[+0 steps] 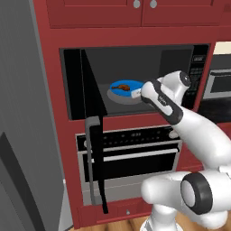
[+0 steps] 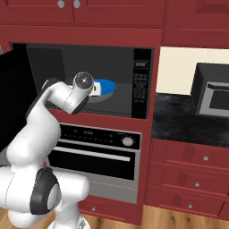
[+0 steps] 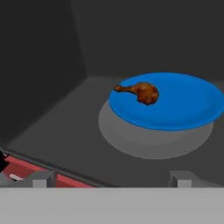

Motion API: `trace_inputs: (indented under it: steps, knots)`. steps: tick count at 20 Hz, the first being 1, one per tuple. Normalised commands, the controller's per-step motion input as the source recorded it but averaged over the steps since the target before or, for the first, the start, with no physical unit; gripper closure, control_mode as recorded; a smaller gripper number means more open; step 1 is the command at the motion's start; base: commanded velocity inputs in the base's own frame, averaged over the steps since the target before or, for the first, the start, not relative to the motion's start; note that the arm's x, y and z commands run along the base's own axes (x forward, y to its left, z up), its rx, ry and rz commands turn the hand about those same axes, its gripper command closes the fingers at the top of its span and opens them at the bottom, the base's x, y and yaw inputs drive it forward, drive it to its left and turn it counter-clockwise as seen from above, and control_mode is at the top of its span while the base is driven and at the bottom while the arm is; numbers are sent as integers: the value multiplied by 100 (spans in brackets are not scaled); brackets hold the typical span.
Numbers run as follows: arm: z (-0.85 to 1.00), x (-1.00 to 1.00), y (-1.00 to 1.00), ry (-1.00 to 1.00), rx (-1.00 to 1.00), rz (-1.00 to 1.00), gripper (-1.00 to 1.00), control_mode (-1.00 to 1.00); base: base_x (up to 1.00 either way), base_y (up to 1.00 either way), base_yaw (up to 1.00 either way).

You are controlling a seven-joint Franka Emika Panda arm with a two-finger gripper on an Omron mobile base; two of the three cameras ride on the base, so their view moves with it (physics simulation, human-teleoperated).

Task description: Transport the chicken drumstick from the fridge to the microwave and turn on the microwave.

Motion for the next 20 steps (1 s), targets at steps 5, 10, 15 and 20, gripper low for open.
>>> trace_inputs:
  steps: [5,10,15,20]
  knots:
    - [28,-74,0,0,4,0,-100,-100,0,0,0]
    - [24,-68,0,1,5,0,-100,-100,0,0,0]
    - [12,-68,0,1,2,0,-100,-100,0,0,0]
    - [11,-67,0,7,9,0,-100,-100,0,0,0]
